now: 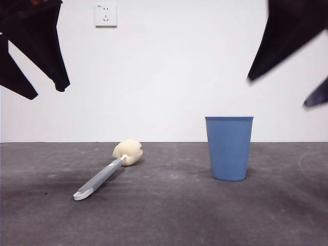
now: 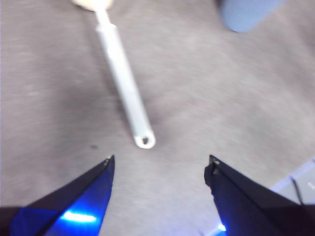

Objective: Pick up the cup brush,pick up the cup,insert the brush into the cup,clean the cup,put the cup brush back,put the cup back to the fixed position on the table

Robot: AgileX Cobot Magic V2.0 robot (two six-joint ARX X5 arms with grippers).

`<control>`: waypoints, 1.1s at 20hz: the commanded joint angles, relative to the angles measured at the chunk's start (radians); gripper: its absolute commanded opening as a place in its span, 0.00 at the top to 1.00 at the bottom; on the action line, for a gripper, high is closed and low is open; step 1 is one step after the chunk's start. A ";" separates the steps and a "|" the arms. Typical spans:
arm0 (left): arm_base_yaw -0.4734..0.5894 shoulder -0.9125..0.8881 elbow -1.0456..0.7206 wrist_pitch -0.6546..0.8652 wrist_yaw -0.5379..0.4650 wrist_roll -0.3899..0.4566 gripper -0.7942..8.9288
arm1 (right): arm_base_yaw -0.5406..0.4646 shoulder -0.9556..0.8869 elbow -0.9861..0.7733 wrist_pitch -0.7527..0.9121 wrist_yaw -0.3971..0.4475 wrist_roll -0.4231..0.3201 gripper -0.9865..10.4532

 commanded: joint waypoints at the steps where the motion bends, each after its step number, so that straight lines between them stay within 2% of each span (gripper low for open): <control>1: 0.000 -0.001 -0.007 -0.002 0.070 0.035 0.60 | 0.013 -0.051 0.079 -0.113 -0.002 0.013 0.40; 2: 0.000 -0.001 -0.007 -0.002 0.089 0.035 0.60 | 0.016 -0.058 0.101 -0.146 -0.002 0.013 0.42; 3: 0.000 -0.001 -0.007 -0.003 0.113 0.036 0.63 | 0.018 -0.065 0.130 -0.190 -0.002 0.013 0.52; 6: 0.000 -0.001 -0.007 -0.006 0.138 0.035 0.94 | 0.018 -0.066 0.163 -0.269 -0.005 0.013 0.88; 7: 0.000 -0.001 -0.006 -0.007 0.138 0.035 0.93 | 0.018 -0.066 0.163 -0.285 -0.027 0.010 0.92; 10: 0.000 -0.001 -0.007 -0.007 0.159 0.036 0.93 | 0.018 -0.063 0.163 -0.309 -0.023 0.010 0.92; 12: 0.001 -0.001 -0.007 -0.008 0.155 0.035 0.92 | 0.018 -0.064 0.163 -0.311 -0.024 0.037 0.91; 22: 0.001 -0.001 -0.006 0.003 0.155 0.035 0.92 | 0.016 -0.064 0.163 -0.310 -0.023 0.036 0.91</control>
